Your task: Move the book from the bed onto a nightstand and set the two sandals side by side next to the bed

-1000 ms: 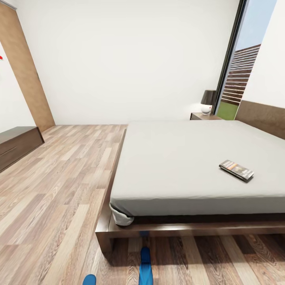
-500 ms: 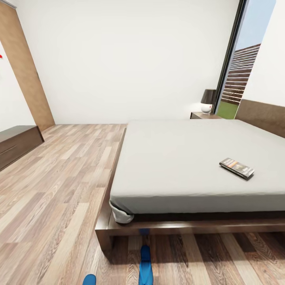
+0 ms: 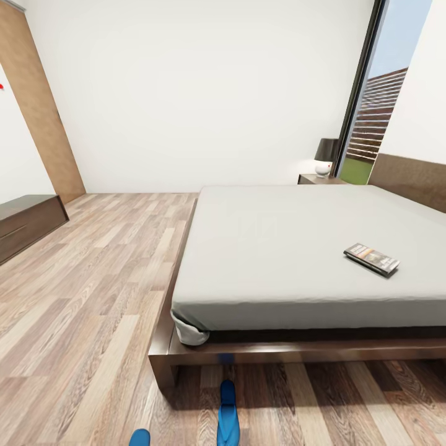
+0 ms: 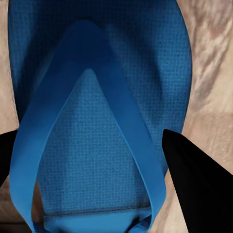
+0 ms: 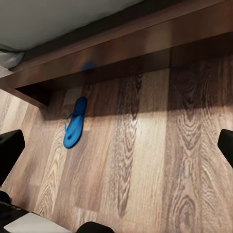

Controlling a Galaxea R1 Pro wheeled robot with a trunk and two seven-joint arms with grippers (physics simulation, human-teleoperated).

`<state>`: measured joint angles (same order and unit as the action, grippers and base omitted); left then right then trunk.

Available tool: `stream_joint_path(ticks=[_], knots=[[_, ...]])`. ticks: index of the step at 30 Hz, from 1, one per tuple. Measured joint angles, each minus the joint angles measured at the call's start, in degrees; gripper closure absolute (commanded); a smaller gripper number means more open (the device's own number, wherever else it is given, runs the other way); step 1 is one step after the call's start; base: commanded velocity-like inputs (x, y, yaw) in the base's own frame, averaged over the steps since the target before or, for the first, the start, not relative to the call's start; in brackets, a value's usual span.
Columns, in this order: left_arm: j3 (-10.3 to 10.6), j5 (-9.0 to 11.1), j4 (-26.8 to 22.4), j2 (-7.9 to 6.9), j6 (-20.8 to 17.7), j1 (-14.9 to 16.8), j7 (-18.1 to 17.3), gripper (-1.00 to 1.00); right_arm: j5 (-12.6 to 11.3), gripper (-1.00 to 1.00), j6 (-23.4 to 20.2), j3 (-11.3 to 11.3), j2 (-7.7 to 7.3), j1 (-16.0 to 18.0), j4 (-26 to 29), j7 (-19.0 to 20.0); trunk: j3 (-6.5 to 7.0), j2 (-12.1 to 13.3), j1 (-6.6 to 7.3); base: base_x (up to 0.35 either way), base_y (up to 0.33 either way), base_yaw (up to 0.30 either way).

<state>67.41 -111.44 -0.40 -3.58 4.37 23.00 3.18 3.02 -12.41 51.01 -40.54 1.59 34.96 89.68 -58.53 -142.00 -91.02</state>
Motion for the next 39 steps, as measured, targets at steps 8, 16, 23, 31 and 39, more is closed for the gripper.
stream_joint_path(ticks=[8,16,23,31,39], knots=[[0.0,0.0,0.0,0.0,0.1,0.0,-0.5,1.0,0.0,-1.0,0.1,0.0,0.03,0.0,0.0,0.0,-0.36,-0.8,-0.45,0.0,0.0,0.0],[0.0,0.0,0.0,0.0,0.0,0.0,-1.0,1.0,0.0,-1.0,0.1,0.0,0.08,0.0,0.0,0.0,-0.36,-0.8,-0.45,0.0,0.0,0.0],[0.0,0.0,0.0,-0.35,-0.4,0.1,-1.1,1.0,0.0,-1.0,0.2,0.0,0.38,0.0,0.0,0.0,-0.36,-0.8,-0.44,0.0,0.0,0.0],[0.0,-0.1,-0.1,-0.95,-0.6,0.6,-2.2,1.0,0.0,-1.0,0.2,0.0,1.0,0.0,0.8,0.0,-0.36,-0.8,-0.44,0.0,0.0,0.0],[0.1,-0.1,0.0,-1.65,0.1,3.0,-2.8,1.0,0.0,-1.0,0.2,0.0,1.18,0.0,1.0,0.0,-0.36,-0.8,-0.44,0.0,0.0,0.0]])
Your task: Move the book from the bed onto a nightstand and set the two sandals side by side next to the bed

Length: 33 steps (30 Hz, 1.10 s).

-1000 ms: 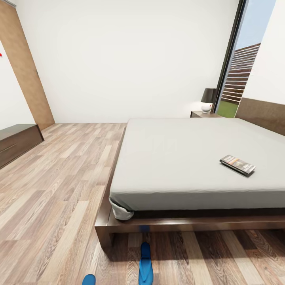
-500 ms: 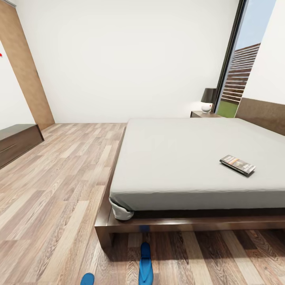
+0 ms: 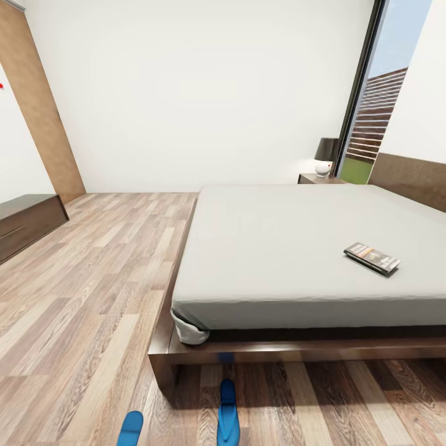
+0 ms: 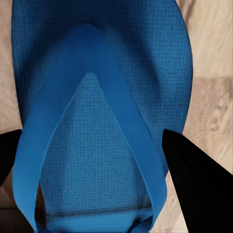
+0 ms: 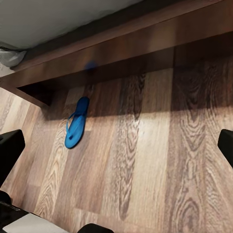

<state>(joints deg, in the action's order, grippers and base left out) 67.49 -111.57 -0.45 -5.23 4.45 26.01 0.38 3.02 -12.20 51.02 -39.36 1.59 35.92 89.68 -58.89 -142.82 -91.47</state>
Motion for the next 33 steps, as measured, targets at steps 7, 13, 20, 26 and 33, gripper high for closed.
stream_joint_path(ticks=[7,13,20,26,33], knots=[[0.0,0.0,0.0,-0.27,2.3,1.6,-0.1,1.0,0.0,-1.0,0.1,0.0,0.04,0.0,0.0,0.0,0.0,0.0,0.0,0.0,0.0,0.0],[0.0,-0.1,0.1,-0.96,3.5,2.6,-0.1,1.0,0.0,-1.0,0.1,0.0,0.05,0.0,0.0,0.0,0.0,0.0,0.0,0.0,0.0,0.0],[0.0,-0.2,0.1,-1.47,4.2,3.2,-0.1,1.0,0.0,-1.0,0.1,0.0,0.1,0.0,0.0,0.0,0.0,0.0,0.0,0.0,0.0,0.0],[0.0,-0.2,0.1,-1.51,4.3,3.3,-0.1,1.0,0.0,-1.0,0.1,0.0,0.13,0.0,0.0,0.0,0.0,0.0,0.0,0.0,0.0,0.0],[0.0,-0.2,0.0,-1.85,5.4,4.2,-0.1,1.0,0.0,-1.0,0.1,0.0,0.17,0.0,0.0,0.0,0.0,0.0,0.0,0.0,0.0,0.0]])
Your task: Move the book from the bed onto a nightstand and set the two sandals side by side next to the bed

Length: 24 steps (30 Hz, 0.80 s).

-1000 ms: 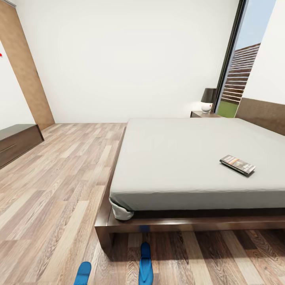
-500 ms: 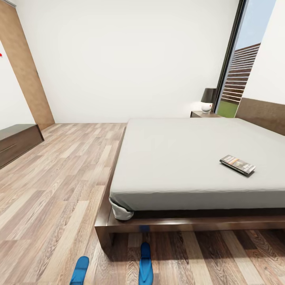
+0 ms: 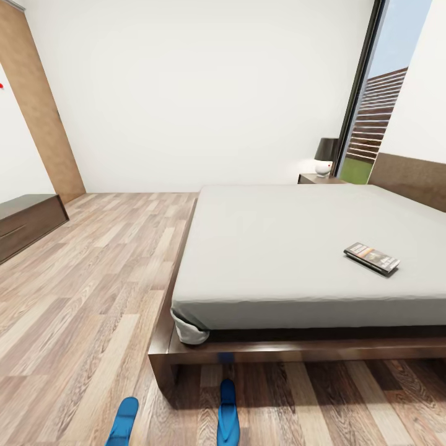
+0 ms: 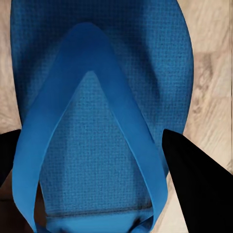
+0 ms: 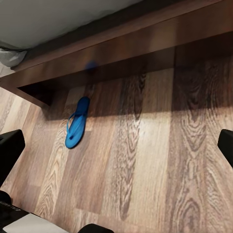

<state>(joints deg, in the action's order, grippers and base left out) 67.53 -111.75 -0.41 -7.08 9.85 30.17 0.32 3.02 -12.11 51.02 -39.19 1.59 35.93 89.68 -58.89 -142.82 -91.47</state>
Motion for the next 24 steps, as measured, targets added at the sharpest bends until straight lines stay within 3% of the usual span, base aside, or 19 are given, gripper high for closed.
stream_joint_path(ticks=[24], knots=[[0.0,0.0,0.1,-0.28,1.7,2.0,-0.1,1.0,0.0,-1.0,0.1,0.0,0.44,0.0,0.7,0.0,0.0,0.0,0.0,0.0,0.0,0.0]])
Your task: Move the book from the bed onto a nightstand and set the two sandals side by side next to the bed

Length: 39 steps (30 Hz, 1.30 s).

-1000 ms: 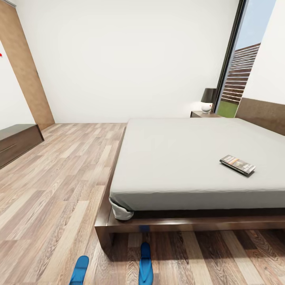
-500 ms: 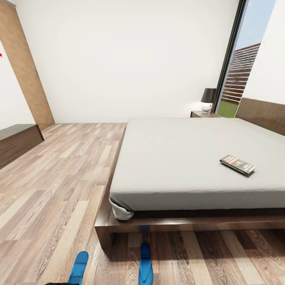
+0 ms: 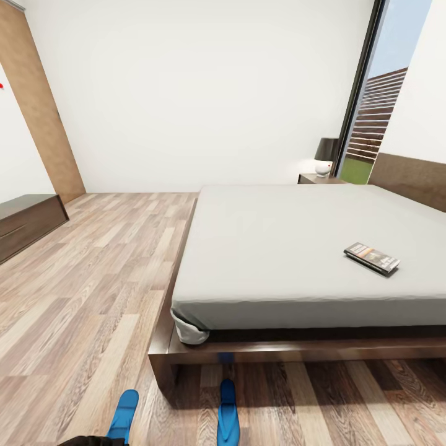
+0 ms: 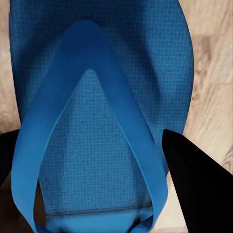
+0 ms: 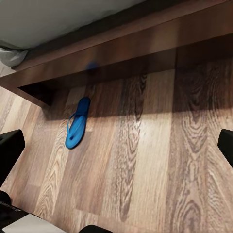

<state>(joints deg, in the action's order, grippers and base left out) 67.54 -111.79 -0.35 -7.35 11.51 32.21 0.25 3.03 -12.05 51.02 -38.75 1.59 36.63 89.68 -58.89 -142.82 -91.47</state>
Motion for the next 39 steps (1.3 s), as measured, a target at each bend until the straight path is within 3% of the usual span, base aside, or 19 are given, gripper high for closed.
stream_joint_path(ticks=[10,13,39], knots=[[0.0,0.0,0.0,-0.01,0.0,0.1,0.0,1.0,0.0,-1.0,0.0,-0.1,0.26,0.0,0.0,0.0,0.0,0.0,0.0,0.0,0.0,0.0],[0.0,0.0,0.0,-0.01,0.1,0.1,0.1,1.0,0.1,-1.0,0.0,-0.1,0.35,0.0,0.1,0.0,-0.62,-0.4,-0.27,0.0,0.0,0.0],[0.1,0.0,0.0,-0.01,-0.1,0.1,0.0,1.0,0.1,-1.0,0.0,-0.1,0.79,0.0,0.8,0.0,-0.62,-0.4,-0.27,0.0,0.0,0.0]])
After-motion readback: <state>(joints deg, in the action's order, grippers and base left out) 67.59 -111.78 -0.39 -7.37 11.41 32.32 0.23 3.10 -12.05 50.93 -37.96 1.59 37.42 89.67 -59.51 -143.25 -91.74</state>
